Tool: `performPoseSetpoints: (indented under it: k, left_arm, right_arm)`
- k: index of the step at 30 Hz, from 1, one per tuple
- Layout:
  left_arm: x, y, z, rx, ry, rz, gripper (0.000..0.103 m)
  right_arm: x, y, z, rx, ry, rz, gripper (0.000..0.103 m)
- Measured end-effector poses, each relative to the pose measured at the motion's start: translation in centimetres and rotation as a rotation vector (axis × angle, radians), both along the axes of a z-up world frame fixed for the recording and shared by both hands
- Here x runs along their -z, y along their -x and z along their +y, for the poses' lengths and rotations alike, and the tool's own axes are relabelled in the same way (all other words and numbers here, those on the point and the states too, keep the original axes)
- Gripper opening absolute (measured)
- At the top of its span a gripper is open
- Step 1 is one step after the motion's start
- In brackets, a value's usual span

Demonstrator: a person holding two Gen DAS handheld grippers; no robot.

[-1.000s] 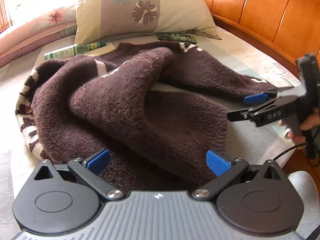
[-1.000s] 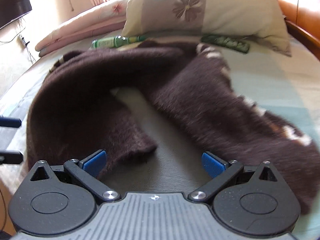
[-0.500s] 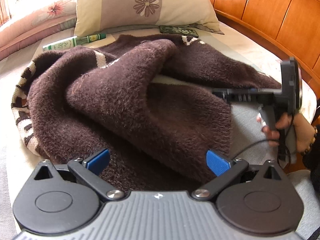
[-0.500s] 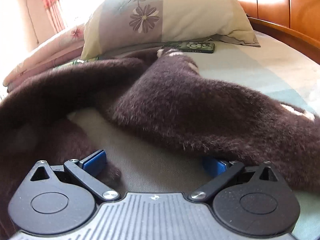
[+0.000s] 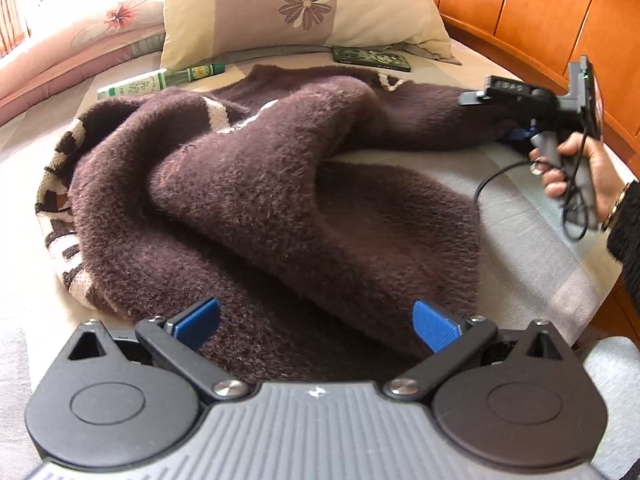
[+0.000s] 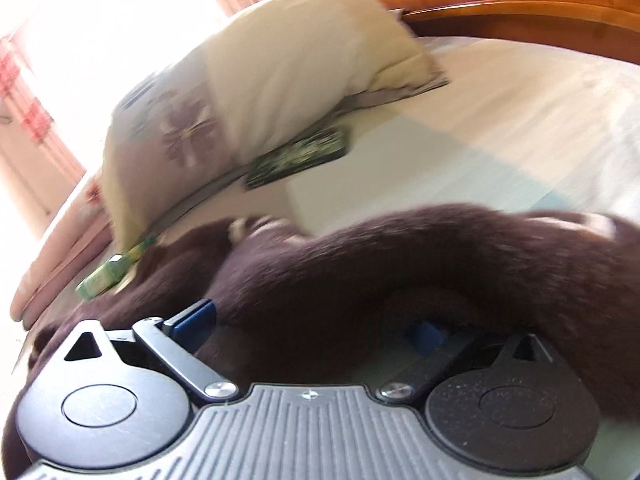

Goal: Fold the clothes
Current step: 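Open the right gripper to release the sleeve and withdraw, then move the right gripper onto the sweater body and close on the fabric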

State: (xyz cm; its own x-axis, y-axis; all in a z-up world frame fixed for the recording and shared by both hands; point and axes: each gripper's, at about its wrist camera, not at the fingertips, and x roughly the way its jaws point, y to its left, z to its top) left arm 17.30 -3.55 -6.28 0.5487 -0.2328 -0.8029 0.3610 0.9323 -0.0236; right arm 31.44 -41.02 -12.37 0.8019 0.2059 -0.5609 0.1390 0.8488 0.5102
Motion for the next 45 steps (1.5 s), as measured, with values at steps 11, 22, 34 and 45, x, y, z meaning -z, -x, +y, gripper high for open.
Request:
performPoseSetpoints:
  k: [11, 22, 34, 45]
  left_arm:
    - [0.2, -0.3, 0.0, 0.003, 0.0, 0.005, 0.102]
    - [-0.4, -0.2, -0.7, 0.004, -0.024, -0.021, 0.102]
    - [-0.4, -0.7, -0.1, -0.029, -0.041, -0.017, 0.102]
    - [0.3, -1.0, -1.0, 0.012, -0.018, -0.012, 0.102]
  right_arm:
    - [-2.8, -0.2, -13.5, 0.319, 0.111, 0.111, 0.098]
    - [-5.2, 0.2, -4.4, -0.075, 0.111, -0.011, 0.103]
    - [-3.8, -9.4, -5.2, -0.009, 0.02, 0.008, 0.103]
    - [-1.7, -2.9, -9.9, 0.049, 0.056, 0.081, 0.103]
